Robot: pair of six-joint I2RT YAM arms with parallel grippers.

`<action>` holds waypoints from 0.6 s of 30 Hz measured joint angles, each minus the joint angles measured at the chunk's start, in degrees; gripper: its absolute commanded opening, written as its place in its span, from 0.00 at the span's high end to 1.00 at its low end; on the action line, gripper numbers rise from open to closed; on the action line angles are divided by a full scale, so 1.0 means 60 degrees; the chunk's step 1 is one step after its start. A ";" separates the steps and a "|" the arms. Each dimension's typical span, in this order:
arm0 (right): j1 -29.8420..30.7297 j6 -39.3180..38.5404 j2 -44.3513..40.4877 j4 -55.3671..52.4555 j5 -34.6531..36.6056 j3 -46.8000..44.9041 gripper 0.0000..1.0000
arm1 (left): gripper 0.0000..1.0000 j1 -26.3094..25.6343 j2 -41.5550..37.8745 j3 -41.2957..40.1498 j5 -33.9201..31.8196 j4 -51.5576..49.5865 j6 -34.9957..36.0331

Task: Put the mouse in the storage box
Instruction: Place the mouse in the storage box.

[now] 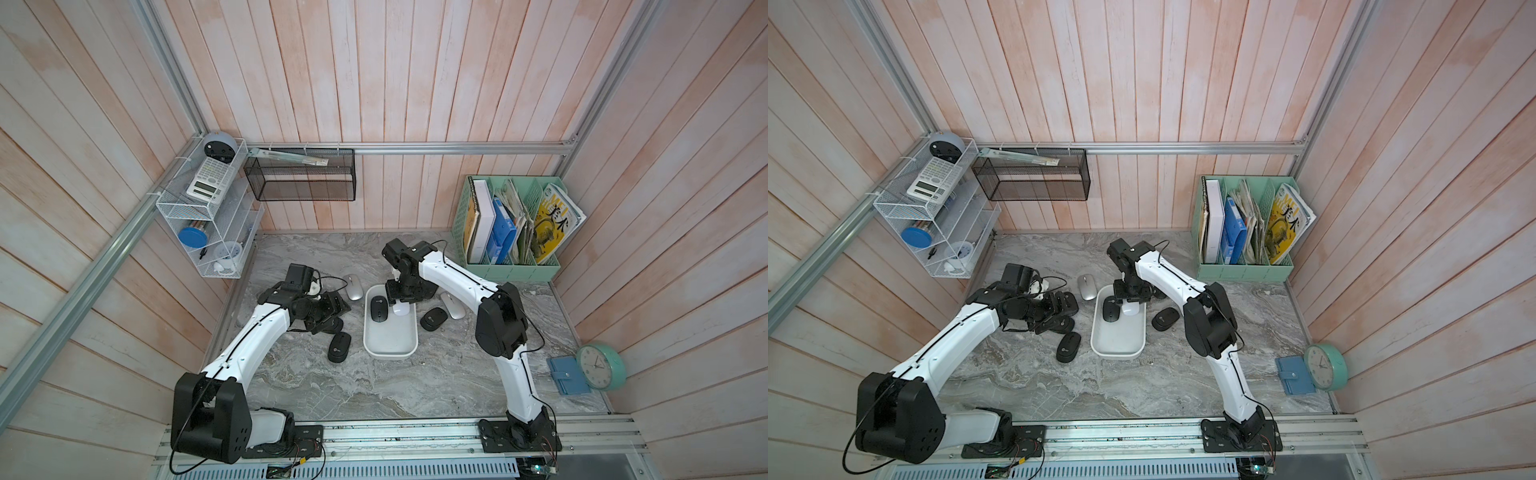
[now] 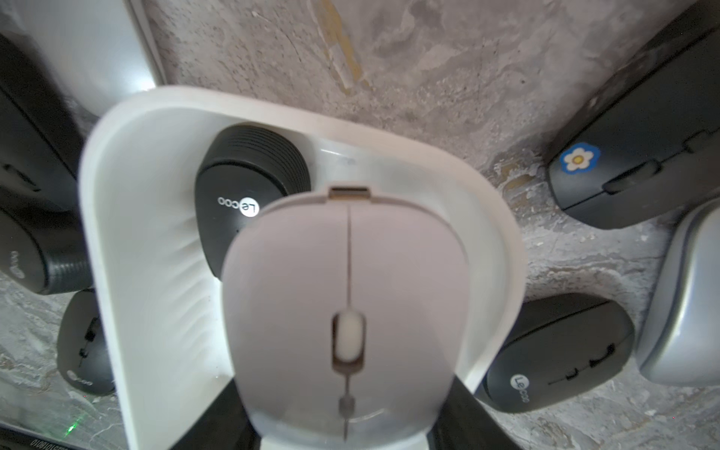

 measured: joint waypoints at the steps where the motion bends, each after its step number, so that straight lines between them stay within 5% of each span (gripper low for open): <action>1: 0.0000 -0.0004 0.0047 -0.0033 0.0000 0.0000 0.47 | 0.21 0.0000 -0.0011 -0.0004 -0.0040 -0.0069 0.0044; 18: -0.0004 0.0288 0.1395 -0.0073 -0.0138 0.0656 0.46 | 0.21 0.0007 -0.0084 -0.0127 -0.0106 -0.0299 0.0270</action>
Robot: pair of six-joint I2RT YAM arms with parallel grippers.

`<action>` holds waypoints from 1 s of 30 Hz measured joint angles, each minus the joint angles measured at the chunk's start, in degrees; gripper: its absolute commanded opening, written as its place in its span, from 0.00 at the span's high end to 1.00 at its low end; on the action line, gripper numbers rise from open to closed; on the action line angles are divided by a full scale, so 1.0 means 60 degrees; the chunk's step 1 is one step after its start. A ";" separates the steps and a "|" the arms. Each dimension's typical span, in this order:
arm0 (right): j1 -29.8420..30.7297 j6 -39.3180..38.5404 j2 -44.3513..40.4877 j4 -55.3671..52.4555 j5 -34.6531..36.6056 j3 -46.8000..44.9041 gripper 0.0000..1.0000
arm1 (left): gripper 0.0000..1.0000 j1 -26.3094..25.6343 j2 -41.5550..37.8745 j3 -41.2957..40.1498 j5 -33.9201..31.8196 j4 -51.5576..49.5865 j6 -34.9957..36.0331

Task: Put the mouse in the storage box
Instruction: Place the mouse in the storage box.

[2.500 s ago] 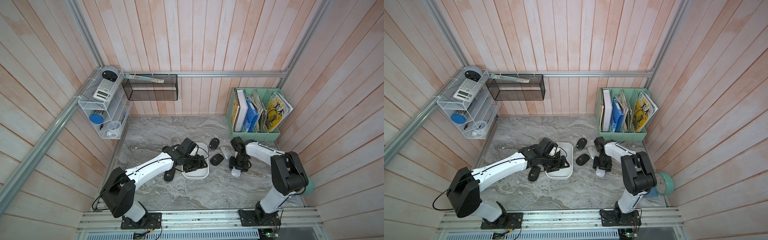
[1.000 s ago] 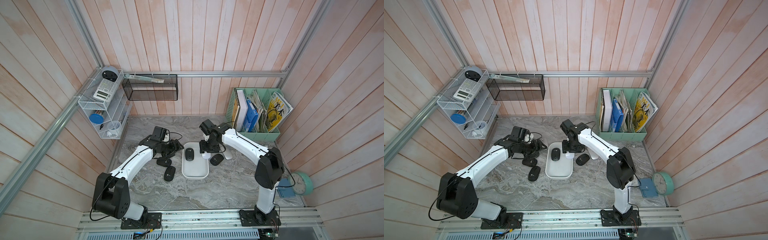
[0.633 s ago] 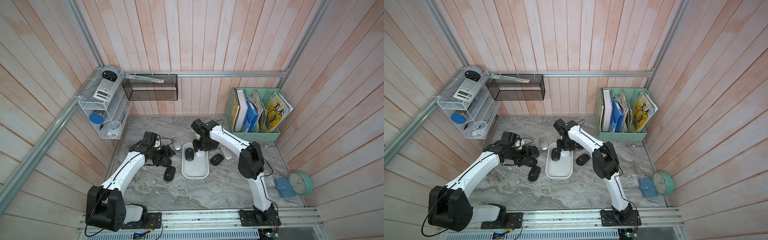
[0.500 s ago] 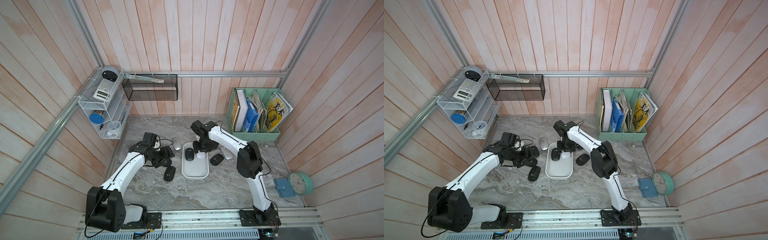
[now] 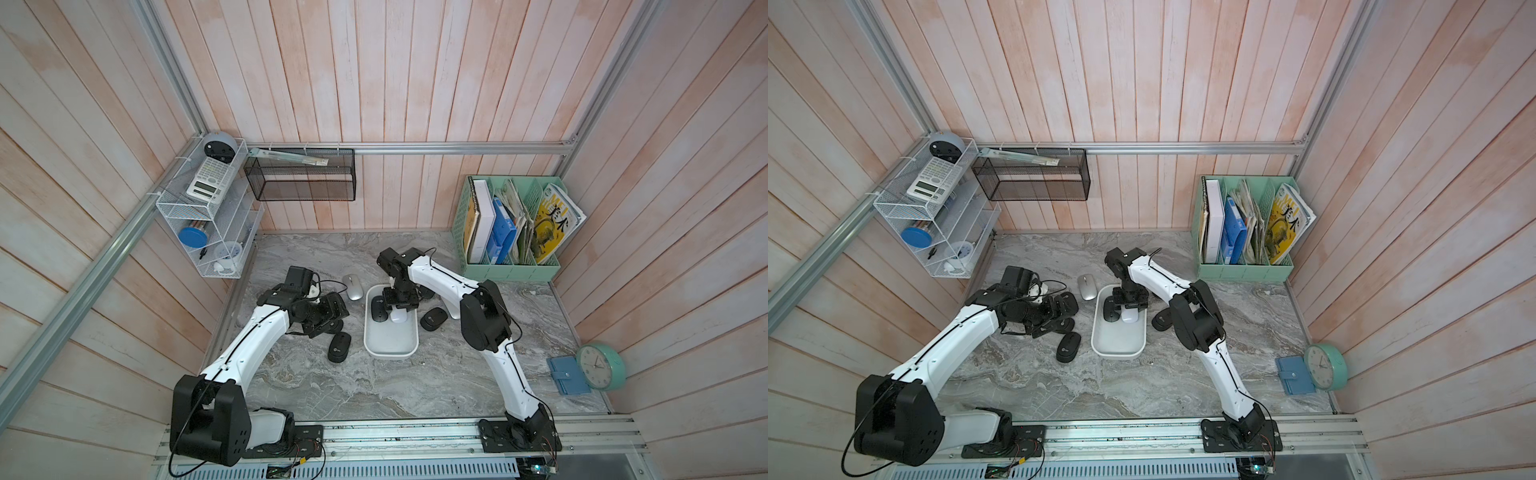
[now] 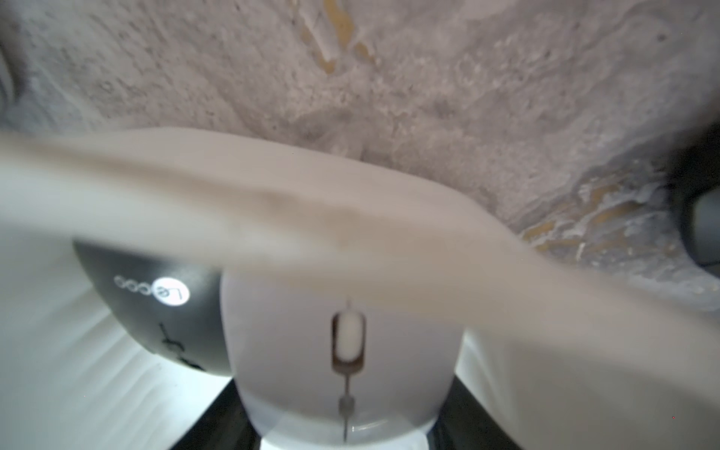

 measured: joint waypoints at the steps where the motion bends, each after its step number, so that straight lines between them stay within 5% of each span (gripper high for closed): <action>1: 0.0000 0.0029 0.0047 -0.0047 0.0004 0.0113 0.46 | 0.21 0.0000 0.0000 -0.0033 0.0000 -0.0007 0.0000; 30: -0.0044 0.0390 0.0339 0.0047 -0.0095 0.0200 0.35 | 0.21 0.0000 -0.0153 -0.0896 0.0280 0.0280 -0.0197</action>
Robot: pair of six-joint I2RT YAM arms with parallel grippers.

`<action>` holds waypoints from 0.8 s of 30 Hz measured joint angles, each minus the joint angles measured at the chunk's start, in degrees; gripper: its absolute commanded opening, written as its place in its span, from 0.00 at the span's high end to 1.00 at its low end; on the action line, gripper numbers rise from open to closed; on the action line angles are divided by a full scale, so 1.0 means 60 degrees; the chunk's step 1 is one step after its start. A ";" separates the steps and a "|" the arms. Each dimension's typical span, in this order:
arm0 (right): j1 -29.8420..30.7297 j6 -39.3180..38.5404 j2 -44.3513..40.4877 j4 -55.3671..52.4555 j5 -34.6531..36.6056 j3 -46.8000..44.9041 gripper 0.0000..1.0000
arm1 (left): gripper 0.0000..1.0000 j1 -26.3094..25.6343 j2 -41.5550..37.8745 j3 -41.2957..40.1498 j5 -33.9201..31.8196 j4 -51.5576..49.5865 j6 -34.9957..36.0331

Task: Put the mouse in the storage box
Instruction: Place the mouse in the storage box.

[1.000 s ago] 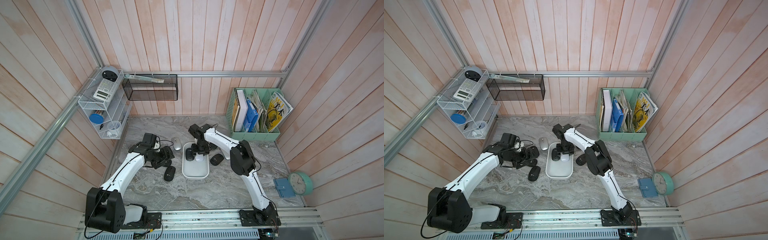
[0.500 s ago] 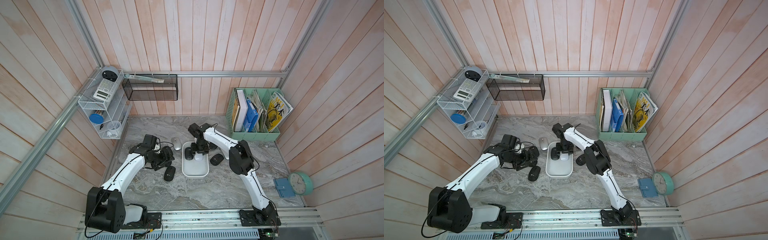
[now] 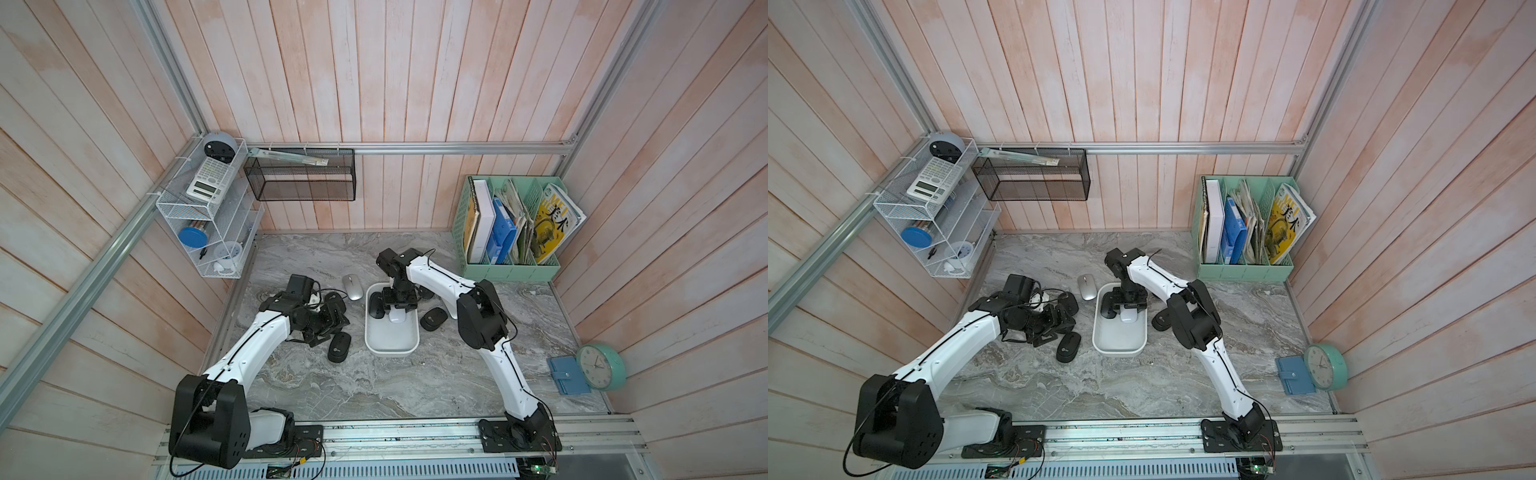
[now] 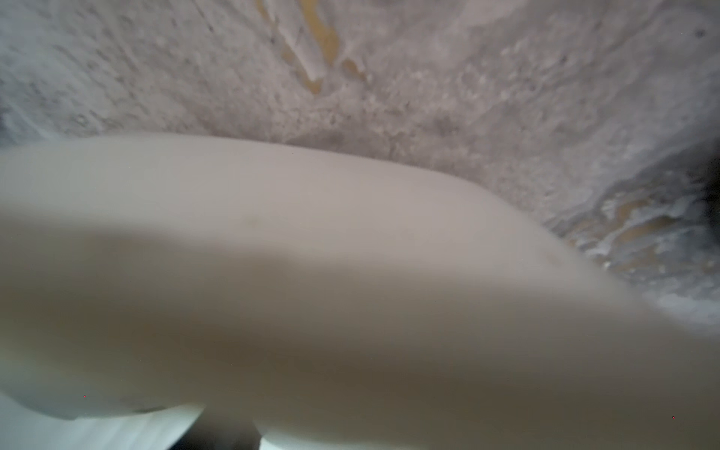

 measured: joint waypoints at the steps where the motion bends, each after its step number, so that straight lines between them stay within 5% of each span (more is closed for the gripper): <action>1: 0.0000 0.0000 0.0000 0.0015 0.0000 0.0000 0.35 | 0.21 0.0000 -0.0011 -0.0047 0.0004 0.0007 -0.0033; 24: 0.0222 0.0018 -0.0863 -0.0146 0.0437 0.0000 0.30 | 0.21 -0.0208 -0.0386 -0.0058 0.0004 -0.0066 -0.0331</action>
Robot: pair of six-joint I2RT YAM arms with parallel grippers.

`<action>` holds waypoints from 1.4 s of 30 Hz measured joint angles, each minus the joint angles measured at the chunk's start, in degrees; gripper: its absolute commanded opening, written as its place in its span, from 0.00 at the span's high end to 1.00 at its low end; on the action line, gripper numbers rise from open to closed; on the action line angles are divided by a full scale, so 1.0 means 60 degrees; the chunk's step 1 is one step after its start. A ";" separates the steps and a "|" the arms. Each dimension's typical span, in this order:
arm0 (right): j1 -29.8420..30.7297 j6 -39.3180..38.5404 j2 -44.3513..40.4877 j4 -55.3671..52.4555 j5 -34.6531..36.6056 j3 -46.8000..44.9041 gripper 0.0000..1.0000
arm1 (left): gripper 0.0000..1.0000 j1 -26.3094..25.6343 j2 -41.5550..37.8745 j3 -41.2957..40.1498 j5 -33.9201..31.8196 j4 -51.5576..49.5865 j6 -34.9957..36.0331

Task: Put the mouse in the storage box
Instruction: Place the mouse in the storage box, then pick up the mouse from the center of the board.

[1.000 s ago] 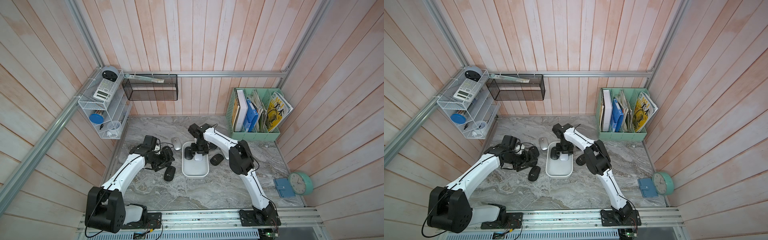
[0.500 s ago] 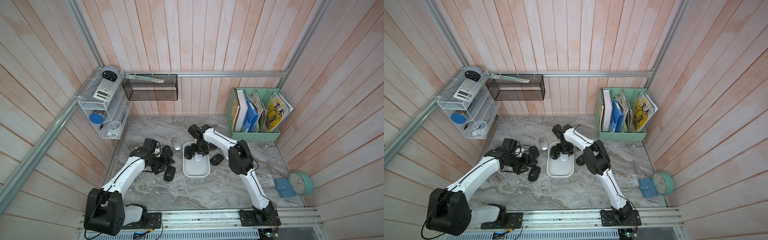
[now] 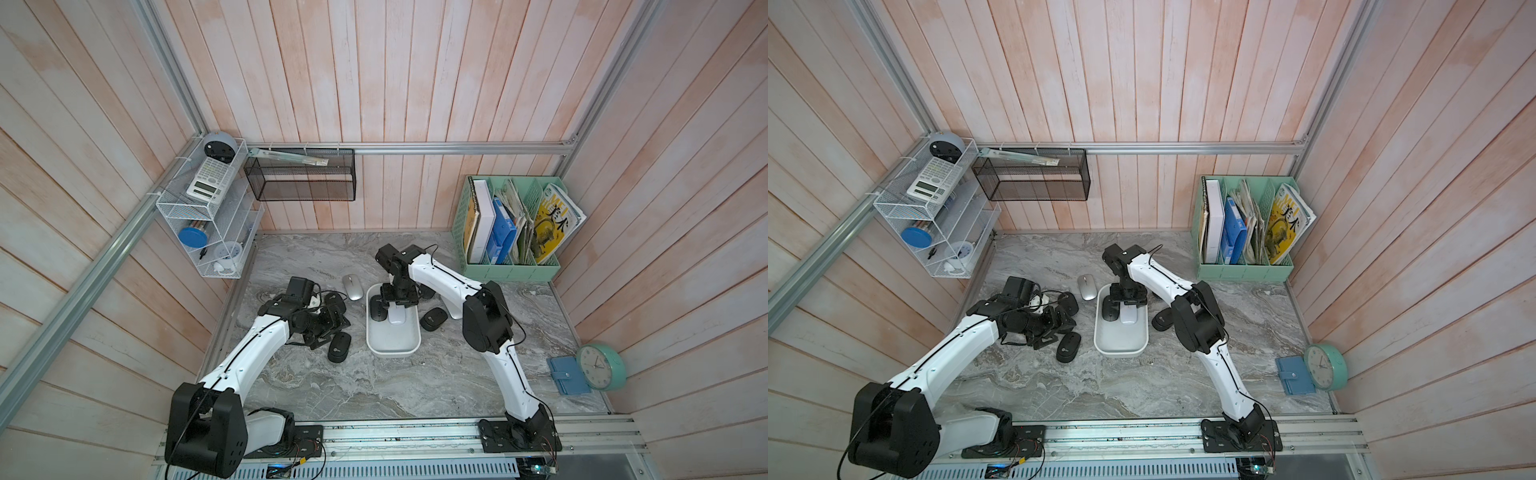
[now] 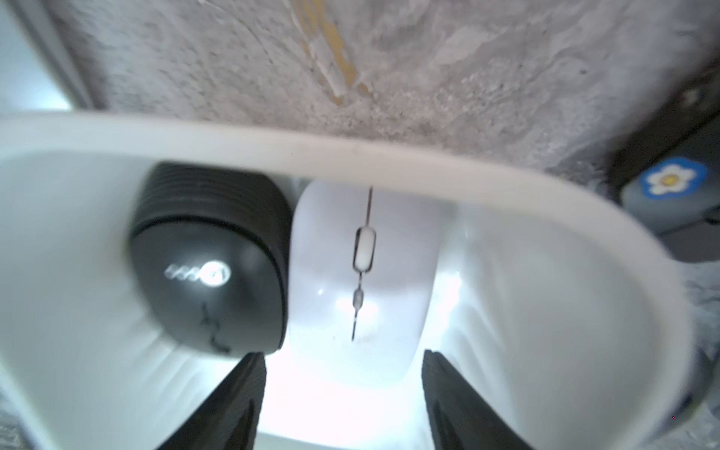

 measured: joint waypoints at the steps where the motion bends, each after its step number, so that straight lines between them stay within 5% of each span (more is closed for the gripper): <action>1: 0.0036 0.0000 -0.0168 -0.0029 0.0058 0.0000 0.30 | 0.21 -0.0025 -0.0051 0.0011 0.0000 -0.0025 -0.0007; 12: 0.0120 -0.0011 -0.1402 -0.0208 0.0586 -0.0987 0.31 | 0.20 -0.0401 -0.0568 0.0062 -0.0040 -0.0142 -0.0317; 20: -0.0426 -0.0131 -0.2962 -0.0084 0.0594 -0.2014 0.31 | 0.20 -0.1461 -0.0342 0.0324 -0.0087 0.0466 -0.0903; 27: -0.2178 -0.0725 -0.4481 0.0820 0.0353 -0.4003 0.30 | 0.20 -0.2692 0.1657 0.1555 0.0135 0.1880 -0.1574; 32: -0.3570 -0.1341 -0.4444 0.1209 0.0018 -0.4991 0.24 | 0.20 -0.3031 0.3778 0.3778 0.0798 0.2860 -0.1942; 37: -0.3901 -0.2109 -0.4186 0.1326 0.0117 -0.5064 0.20 | 0.20 -0.3424 0.5082 0.5493 0.1362 0.3559 -0.2324; 42: -0.3854 -0.2765 -0.3606 0.1333 0.0324 -0.4969 0.18 | 0.20 -0.3679 0.5442 0.5752 0.1632 0.3825 -0.2565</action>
